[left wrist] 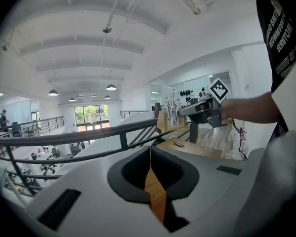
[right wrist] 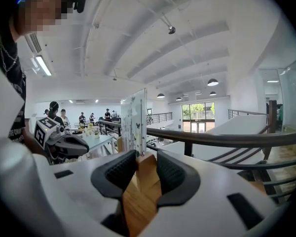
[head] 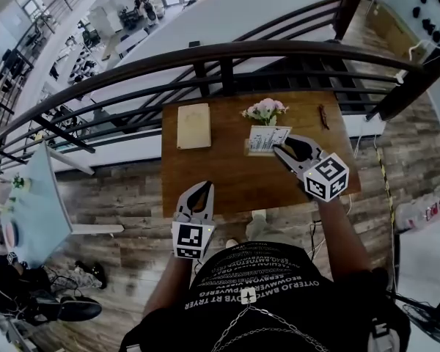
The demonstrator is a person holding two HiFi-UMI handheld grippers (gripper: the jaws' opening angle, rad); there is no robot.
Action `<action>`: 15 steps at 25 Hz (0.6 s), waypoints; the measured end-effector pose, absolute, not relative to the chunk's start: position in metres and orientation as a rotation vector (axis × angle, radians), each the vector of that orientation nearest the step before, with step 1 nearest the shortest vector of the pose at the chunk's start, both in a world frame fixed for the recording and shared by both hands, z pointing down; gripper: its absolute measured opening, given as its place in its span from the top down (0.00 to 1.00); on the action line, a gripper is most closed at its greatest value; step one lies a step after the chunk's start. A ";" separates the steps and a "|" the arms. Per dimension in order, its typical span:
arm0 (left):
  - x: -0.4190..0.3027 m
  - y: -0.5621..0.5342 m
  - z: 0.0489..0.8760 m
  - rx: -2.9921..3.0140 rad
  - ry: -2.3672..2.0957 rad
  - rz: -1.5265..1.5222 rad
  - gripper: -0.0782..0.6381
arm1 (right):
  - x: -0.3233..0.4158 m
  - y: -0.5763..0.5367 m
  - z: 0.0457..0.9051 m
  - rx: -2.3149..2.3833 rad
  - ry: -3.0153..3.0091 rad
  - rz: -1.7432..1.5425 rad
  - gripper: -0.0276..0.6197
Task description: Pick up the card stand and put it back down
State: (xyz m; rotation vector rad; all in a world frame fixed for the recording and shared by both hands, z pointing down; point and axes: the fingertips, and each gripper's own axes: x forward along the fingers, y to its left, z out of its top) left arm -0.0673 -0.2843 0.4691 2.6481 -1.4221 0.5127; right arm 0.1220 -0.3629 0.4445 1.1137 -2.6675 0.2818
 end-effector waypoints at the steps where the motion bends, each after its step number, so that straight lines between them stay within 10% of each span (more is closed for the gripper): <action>1: -0.068 -0.284 0.470 2.648 -1.421 0.513 0.85 | 0.122 -0.364 0.442 1.116 -2.671 0.278 0.74; 15: -0.071 -0.292 0.475 2.633 -1.434 0.501 0.85 | 0.118 -0.375 0.444 1.106 -2.675 0.257 0.74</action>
